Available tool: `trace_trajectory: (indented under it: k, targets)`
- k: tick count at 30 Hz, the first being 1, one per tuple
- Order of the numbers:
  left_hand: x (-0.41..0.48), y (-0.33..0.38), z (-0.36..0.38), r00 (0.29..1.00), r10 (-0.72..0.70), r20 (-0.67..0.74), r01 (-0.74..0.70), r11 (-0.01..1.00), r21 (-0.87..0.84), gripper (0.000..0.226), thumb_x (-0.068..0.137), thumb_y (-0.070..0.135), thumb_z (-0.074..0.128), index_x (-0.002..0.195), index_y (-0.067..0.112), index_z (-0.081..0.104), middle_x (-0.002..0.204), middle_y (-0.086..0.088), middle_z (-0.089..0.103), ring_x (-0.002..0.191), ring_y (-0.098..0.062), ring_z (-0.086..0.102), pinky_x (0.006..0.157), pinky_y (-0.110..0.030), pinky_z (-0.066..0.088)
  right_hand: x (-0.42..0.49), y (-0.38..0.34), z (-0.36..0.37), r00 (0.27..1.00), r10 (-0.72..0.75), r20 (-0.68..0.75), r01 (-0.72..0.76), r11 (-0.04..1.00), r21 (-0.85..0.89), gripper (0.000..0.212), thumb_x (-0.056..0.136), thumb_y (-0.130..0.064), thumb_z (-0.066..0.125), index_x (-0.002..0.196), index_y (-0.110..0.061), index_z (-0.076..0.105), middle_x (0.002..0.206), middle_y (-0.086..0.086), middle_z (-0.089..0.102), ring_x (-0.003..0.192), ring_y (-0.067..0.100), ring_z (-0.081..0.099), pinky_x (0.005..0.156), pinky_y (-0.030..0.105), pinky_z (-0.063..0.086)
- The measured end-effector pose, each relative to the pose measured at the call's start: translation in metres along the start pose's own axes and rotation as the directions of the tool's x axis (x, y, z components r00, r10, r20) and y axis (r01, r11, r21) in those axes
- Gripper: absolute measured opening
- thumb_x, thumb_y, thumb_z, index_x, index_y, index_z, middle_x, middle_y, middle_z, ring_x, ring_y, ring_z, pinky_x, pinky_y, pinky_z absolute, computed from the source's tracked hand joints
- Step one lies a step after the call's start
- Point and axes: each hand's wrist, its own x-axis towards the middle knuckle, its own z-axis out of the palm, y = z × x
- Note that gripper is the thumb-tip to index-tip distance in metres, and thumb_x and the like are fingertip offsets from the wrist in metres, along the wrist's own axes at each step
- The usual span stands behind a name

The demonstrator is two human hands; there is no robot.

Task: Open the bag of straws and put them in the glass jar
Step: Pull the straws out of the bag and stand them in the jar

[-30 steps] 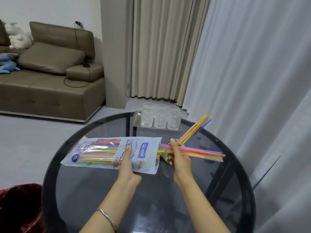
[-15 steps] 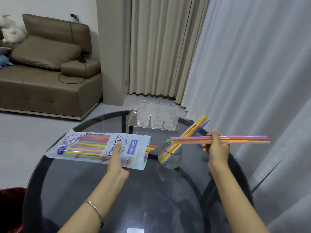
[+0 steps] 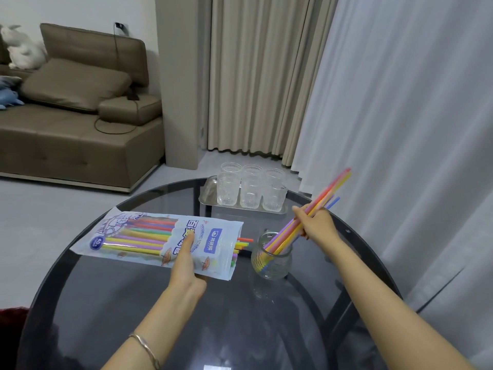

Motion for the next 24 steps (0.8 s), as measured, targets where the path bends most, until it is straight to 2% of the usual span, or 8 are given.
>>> trace_trajectory:
  k: [3, 7, 9, 11, 14, 17, 21, 24]
  targets:
    - [-0.001, 0.0, 0.0, 1.0, -0.007, -0.004, 0.007, 1.0, 0.002, 0.008, 0.086, 0.026, 0.065, 0.092, 0.025, 0.06, 0.09, 0.002, 0.071, 0.061, -0.012, 0.07, 0.077, -0.041, 0.053, -0.001, 0.005, 0.011, 0.997, 0.063, 0.044, -0.062, 0.997, -0.038, 0.036, 0.087, -0.038, 0.062, 0.068, -0.008, 0.052, 0.052, 0.004, 0.051, 0.044, 0.015, 0.05, 0.039, 0.019, 0.04]
    - [-0.004, -0.001, 0.001, 1.0, -0.011, -0.001, 0.011, 1.0, -0.006, 0.008, 0.086, 0.025, 0.065, 0.092, 0.025, 0.059, 0.093, 0.001, 0.068, 0.078, -0.016, 0.065, 0.078, -0.041, 0.052, -0.004, 0.008, 0.012, 0.999, 0.005, -0.035, -0.007, 0.997, -0.072, 0.04, 0.081, -0.039, 0.069, 0.067, -0.012, 0.042, 0.059, 0.005, 0.045, 0.054, 0.02, 0.049, 0.054, 0.03, 0.043]
    - [-0.006, -0.001, 0.002, 1.0, -0.01, -0.002, 0.01, 1.0, -0.005, 0.008, 0.086, 0.025, 0.065, 0.091, 0.025, 0.058, 0.093, 0.0, 0.068, 0.08, -0.017, 0.065, 0.08, -0.043, 0.051, -0.005, 0.006, 0.007, 0.993, -0.036, -0.115, 0.027, 0.997, -0.076, 0.036, 0.081, -0.038, 0.069, 0.083, -0.009, 0.049, 0.07, 0.005, 0.053, 0.066, 0.021, 0.054, 0.061, 0.032, 0.046]
    - [-0.009, -0.001, 0.003, 1.0, -0.014, -0.003, 0.014, 1.0, -0.006, 0.008, 0.086, 0.026, 0.065, 0.09, 0.026, 0.058, 0.093, 0.0, 0.068, 0.08, -0.018, 0.065, 0.081, -0.044, 0.051, -0.007, 0.006, 0.002, 0.978, -0.055, -0.199, 0.044, 0.997, -0.057, 0.047, 0.081, -0.039, 0.068, 0.107, -0.006, 0.047, 0.083, 0.006, 0.059, 0.077, 0.022, 0.058, 0.066, 0.033, 0.047]
    - [-0.014, -0.001, 0.005, 1.0, -0.028, -0.001, 0.028, 0.999, -0.016, 0.009, 0.086, 0.025, 0.065, 0.089, 0.027, 0.057, 0.093, 0.001, 0.068, 0.08, -0.018, 0.065, 0.081, -0.044, 0.051, -0.011, 0.008, -0.007, 0.964, -0.033, -0.262, 0.033, 0.999, -0.004, 0.061, 0.083, -0.038, 0.066, 0.128, -0.008, 0.036, 0.077, 0.006, 0.058, 0.076, 0.023, 0.059, 0.063, 0.032, 0.048]
    - [-0.022, 0.0, 0.006, 0.999, -0.044, 0.015, 0.044, 0.999, -0.009, 0.007, 0.086, 0.025, 0.065, 0.088, 0.026, 0.058, 0.079, 0.004, 0.073, 0.066, -0.014, 0.069, 0.078, -0.042, 0.052, -0.022, 0.009, -0.01, 0.964, 0.048, -0.261, -0.019, 0.993, 0.115, 0.07, 0.087, -0.032, 0.064, 0.141, -0.012, 0.025, 0.082, 0.007, 0.065, 0.075, 0.023, 0.065, 0.076, 0.043, 0.056]
    - [-0.036, 0.004, 0.006, 0.999, -0.039, 0.028, 0.039, 0.999, -0.018, 0.007, 0.086, 0.025, 0.065, 0.087, 0.025, 0.059, 0.059, 0.007, 0.072, 0.05, -0.009, 0.068, 0.076, -0.041, 0.053, -0.048, 0.002, -0.006, 0.963, 0.132, -0.237, -0.062, 0.957, 0.283, 0.053, 0.091, -0.022, 0.059, 0.135, -0.01, 0.033, 0.082, 0.002, 0.061, 0.07, 0.017, 0.061, 0.065, 0.032, 0.054]
    - [-0.046, 0.009, 0.003, 0.999, -0.026, 0.048, 0.027, 0.999, -0.022, 0.006, 0.086, 0.025, 0.065, 0.088, 0.024, 0.059, 0.064, 0.006, 0.073, 0.05, -0.009, 0.069, 0.075, -0.041, 0.053, -0.08, -0.008, 0.012, 0.981, 0.192, -0.015, -0.165, 0.881, 0.443, 0.027, 0.096, -0.022, 0.05, 0.116, -0.005, 0.054, 0.087, 0.007, 0.06, 0.068, 0.017, 0.059, 0.055, 0.023, 0.052]
